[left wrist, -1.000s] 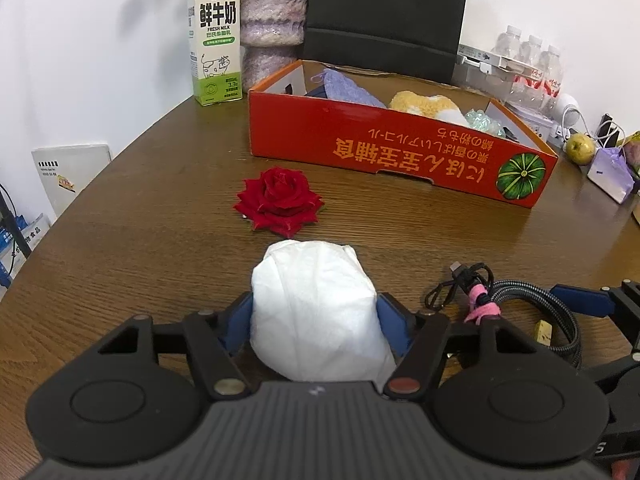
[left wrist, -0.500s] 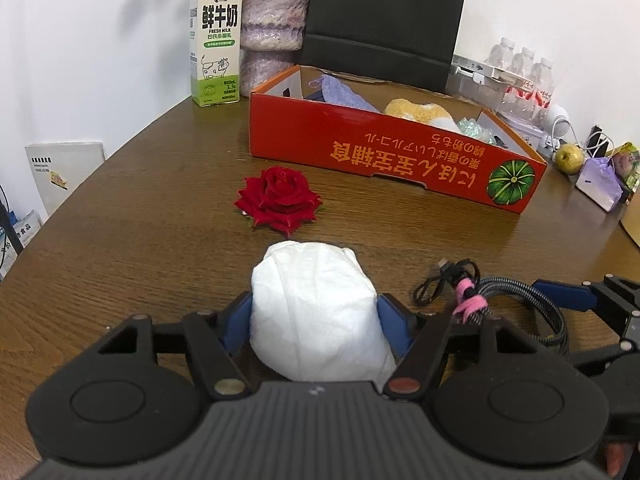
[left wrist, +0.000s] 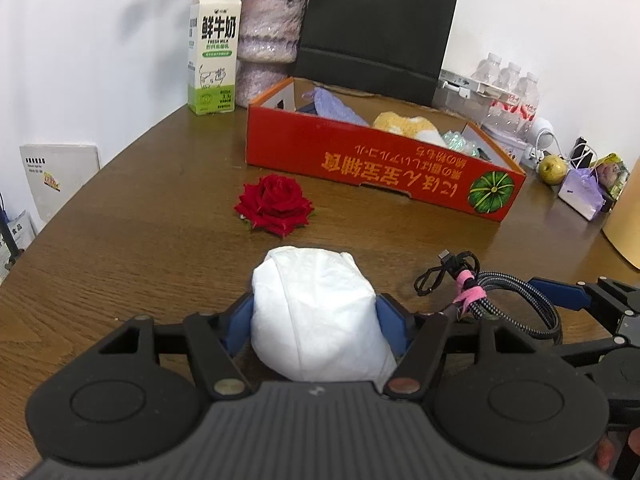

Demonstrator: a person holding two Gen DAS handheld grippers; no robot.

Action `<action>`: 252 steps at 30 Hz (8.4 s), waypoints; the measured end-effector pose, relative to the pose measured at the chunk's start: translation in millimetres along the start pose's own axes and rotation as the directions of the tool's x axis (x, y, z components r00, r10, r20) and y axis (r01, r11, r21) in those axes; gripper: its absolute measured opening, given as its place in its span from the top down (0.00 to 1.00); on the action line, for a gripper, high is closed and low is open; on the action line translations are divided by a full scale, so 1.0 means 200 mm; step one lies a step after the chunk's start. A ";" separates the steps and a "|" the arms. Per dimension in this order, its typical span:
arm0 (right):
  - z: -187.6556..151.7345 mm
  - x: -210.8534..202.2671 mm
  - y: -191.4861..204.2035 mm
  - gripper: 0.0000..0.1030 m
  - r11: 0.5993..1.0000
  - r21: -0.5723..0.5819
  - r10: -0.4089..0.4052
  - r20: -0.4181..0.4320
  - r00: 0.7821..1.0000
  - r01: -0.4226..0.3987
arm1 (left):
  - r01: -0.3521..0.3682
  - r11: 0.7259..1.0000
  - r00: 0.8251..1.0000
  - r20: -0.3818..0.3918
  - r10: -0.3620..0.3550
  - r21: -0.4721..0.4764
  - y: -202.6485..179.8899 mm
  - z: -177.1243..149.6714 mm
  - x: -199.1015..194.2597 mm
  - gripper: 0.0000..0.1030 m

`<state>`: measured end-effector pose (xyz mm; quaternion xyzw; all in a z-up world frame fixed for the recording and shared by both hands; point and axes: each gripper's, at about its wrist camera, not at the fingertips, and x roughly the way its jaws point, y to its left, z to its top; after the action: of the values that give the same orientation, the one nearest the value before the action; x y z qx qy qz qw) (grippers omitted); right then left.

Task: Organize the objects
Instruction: 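Lift and carry the white cloth and braided cable with both grippers over the box, then open both grippers to drop the cloth and cable into the box, then move both grippers back toward the red rose and yellow block, then grasp the yellow block with the right gripper while the left grasps the red rose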

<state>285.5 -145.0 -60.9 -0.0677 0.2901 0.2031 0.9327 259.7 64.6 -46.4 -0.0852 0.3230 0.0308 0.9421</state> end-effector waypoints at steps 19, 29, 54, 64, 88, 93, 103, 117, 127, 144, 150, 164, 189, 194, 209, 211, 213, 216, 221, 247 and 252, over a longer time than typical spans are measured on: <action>0.12 -0.07 -0.05 0.15 1.000 0.000 -0.025 0.079 0.997 0.025 | -0.001 0.999 0.998 0.066 -0.002 0.049 -0.12 0.16 -0.05 0.35; 0.18 -0.04 -0.11 0.15 0.999 0.008 -0.044 0.097 0.994 0.043 | 0.010 0.998 0.996 0.092 -0.015 0.056 -0.17 0.27 -0.01 0.35; 0.45 0.17 -0.24 0.15 0.997 -0.013 -0.069 0.164 0.984 0.072 | 0.025 0.999 0.991 0.134 -0.031 0.045 -0.18 0.57 0.22 0.35; 0.55 0.30 -0.32 0.15 0.997 0.003 -0.076 0.184 0.980 0.077 | 0.028 0.999 0.989 0.148 -0.031 0.027 -0.17 0.70 0.35 0.35; 0.80 0.66 -0.50 0.15 0.995 0.028 -0.099 0.198 0.975 0.095 | 0.014 0.999 0.983 0.180 -0.020 0.035 -0.24 0.99 0.71 0.35; 0.83 0.71 -0.51 0.15 0.994 0.029 -0.105 0.193 0.976 0.101 | -0.004 0.999 0.985 0.172 -0.003 0.038 -0.25 1.01 0.78 0.35; 0.85 0.80 -0.57 0.15 0.990 0.054 -0.136 0.172 0.976 0.129 | -0.031 0.998 0.986 0.167 0.023 0.046 -0.26 1.06 0.91 0.35; 0.83 0.86 -0.60 0.00 0.987 0.078 -0.148 0.141 0.979 0.139 | -0.046 0.998 0.979 0.198 0.039 0.031 -0.24 1.06 0.94 0.00; 0.83 0.86 -0.59 0.00 0.987 0.076 -0.152 0.143 0.978 0.142 | -0.052 0.998 0.981 0.189 0.043 0.040 -0.25 1.06 0.94 0.00; 0.84 0.76 -0.56 0.00 0.991 0.083 -0.114 0.148 0.982 0.102 | -0.014 0.999 0.981 0.195 0.004 0.052 -0.25 1.06 0.78 0.00; 0.84 0.64 -0.53 0.00 0.992 0.078 -0.107 0.166 0.980 0.095 | 0.014 0.998 0.973 0.231 -0.026 0.053 -0.25 1.03 0.62 0.00; 0.72 0.34 -0.43 0.00 0.994 0.060 -0.100 0.197 0.975 0.090 | 0.038 0.997 0.968 0.247 -0.052 0.060 -0.20 0.82 0.27 0.00; 0.26 -0.08 -0.20 0.00 0.998 0.034 -0.064 0.116 0.991 0.060 | 0.000 0.999 0.986 0.166 -0.007 0.042 -0.02 0.30 -0.13 0.00; 0.15 -0.10 -0.12 0.00 0.999 -0.006 -0.052 0.070 0.996 0.053 | -0.007 0.999 0.993 0.115 0.003 0.037 0.04 0.18 -0.14 0.00; -0.09 -0.13 -0.05 0.00 1.000 -0.016 -0.011 -0.025 1.000 0.010 | -0.053 0.998 0.998 0.032 0.052 0.017 0.17 -0.03 -0.24 0.00; -0.11 -0.12 -0.05 0.00 1.000 -0.013 -0.002 -0.040 0.999 0.002 | -0.058 0.998 0.998 0.029 0.058 0.012 0.18 -0.04 -0.25 0.00; -0.12 -0.10 -0.04 0.00 1.000 -0.012 -0.003 -0.054 0.999 0.002 | -0.061 0.998 0.998 0.027 0.061 0.010 0.19 -0.05 -0.27 0.00; -0.13 -0.08 -0.04 0.00 1.000 -0.009 -0.010 -0.062 0.998 0.009 | -0.060 0.998 0.998 0.027 0.060 0.005 0.19 -0.06 -0.29 0.00; -0.13 -0.07 -0.03 0.03 1.000 -0.018 -0.014 -0.063 0.998 0.013 | -0.053 0.999 0.998 0.022 0.053 -0.001 0.19 -0.08 -0.31 0.00; -0.07 -0.07 0.03 0.71 0.999 -0.046 0.005 -0.019 1.000 -0.006 | -0.041 0.999 0.999 0.002 0.041 0.006 0.17 -0.06 -0.26 0.00; -0.01 -0.06 0.00 0.71 0.998 -0.055 -0.009 0.011 1.000 0.009 | -0.041 0.999 0.999 -0.012 0.042 0.034 0.13 0.00 -0.20 0.00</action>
<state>276.3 -149.6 -55.5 -0.0937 0.2793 0.2071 0.9329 224.4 90.6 -25.6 -0.0628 0.3311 0.0443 0.9405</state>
